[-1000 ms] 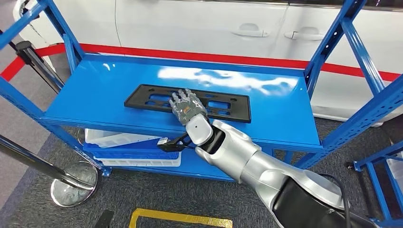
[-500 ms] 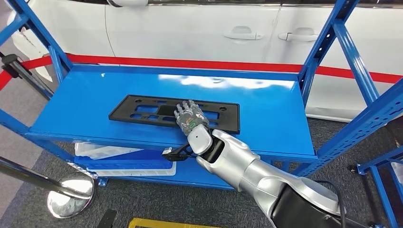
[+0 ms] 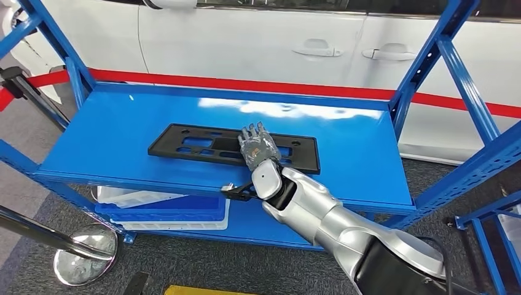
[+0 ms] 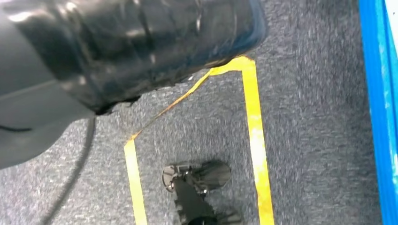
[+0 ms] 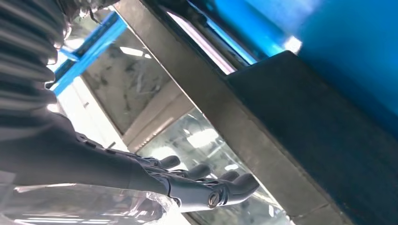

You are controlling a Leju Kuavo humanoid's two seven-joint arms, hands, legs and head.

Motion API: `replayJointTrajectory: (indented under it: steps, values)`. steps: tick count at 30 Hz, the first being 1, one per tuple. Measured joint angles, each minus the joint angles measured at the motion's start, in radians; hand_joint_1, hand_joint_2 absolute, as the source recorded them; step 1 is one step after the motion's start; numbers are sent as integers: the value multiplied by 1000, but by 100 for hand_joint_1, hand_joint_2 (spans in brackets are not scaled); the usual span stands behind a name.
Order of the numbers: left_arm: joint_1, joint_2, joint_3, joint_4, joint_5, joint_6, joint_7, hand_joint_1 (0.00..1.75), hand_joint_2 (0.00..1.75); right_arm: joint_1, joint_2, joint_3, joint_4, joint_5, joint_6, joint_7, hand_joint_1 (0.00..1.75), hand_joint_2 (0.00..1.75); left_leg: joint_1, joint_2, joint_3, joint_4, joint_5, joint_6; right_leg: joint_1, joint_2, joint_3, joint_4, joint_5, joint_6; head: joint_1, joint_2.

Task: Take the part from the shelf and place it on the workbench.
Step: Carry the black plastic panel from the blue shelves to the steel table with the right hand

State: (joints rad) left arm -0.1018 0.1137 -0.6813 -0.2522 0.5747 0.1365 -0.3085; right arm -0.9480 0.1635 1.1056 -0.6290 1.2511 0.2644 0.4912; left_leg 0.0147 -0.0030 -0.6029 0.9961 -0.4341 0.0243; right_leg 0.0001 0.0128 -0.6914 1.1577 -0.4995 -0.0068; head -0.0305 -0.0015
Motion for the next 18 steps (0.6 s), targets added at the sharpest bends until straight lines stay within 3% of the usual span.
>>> replayJointTrajectory:
  steps: [2,3,4,5,7,8,9,13,14,16,18]
  values:
    - [0,0,0,0,0,1,-2,0,0,3,-7,0,3,0,17,1,159,175,-1,0,0,0,-1,3,-2,-1,-58,126,-53,5,1,0]
    - [0,0,0,0,0,1,-3,0,0,5,-12,0,5,0,24,1,170,175,-1,0,0,1,-1,3,-2,-1,-73,157,-57,6,1,0]
    - [1,0,0,0,-1,2,-4,0,0,6,-15,0,7,0,27,0,171,175,-1,-1,0,2,-1,3,-3,-2,-68,146,-41,6,2,0]
    - [1,0,0,0,-1,2,-4,0,0,6,-18,0,8,-1,29,0,170,175,-1,-1,0,3,-2,2,-3,-2,-43,99,-12,4,2,0]
    - [0,-1,0,0,-1,2,-6,0,0,6,-21,0,10,-2,30,-1,169,175,-3,-3,-1,11,-7,-4,-1,-2,28,-38,44,-3,1,0]
    - [0,-1,0,0,-1,2,-7,0,0,5,-22,-1,10,-2,29,-1,170,175,-5,-3,-3,14,-9,-8,-1,-2,53,-85,57,-7,1,0]
    - [0,-1,0,0,-1,2,-8,0,0,5,-22,-1,10,-3,28,-1,172,175,-6,-3,-5,17,-10,-13,1,-1,66,-110,60,-11,1,0]
    - [0,-3,0,0,-1,3,-10,0,0,4,-23,-1,12,-11,27,-1,175,175,-4,-3,-13,34,-26,-33,-2,-2,72,-124,66,-30,-1,0]
    - [0,-3,0,0,-1,4,-12,0,0,2,-23,-1,12,-13,27,-1,175,175,-3,-2,-28,68,-48,-39,-5,-2,74,-128,68,-34,-3,0]
    - [0,-4,0,0,-4,7,-24,0,0,1,-24,-2,12,-16,27,-4,175,175,-1,-1,-83,190,-109,-48,-6,-3,74,-129,68,-37,-7,0]
    - [2,-3,0,0,-6,8,-46,0,0,1,-24,-2,13,-17,24,-8,175,175,1,-1,-126,283,-135,-53,-6,-3,74,-128,68,-38,-8,0]
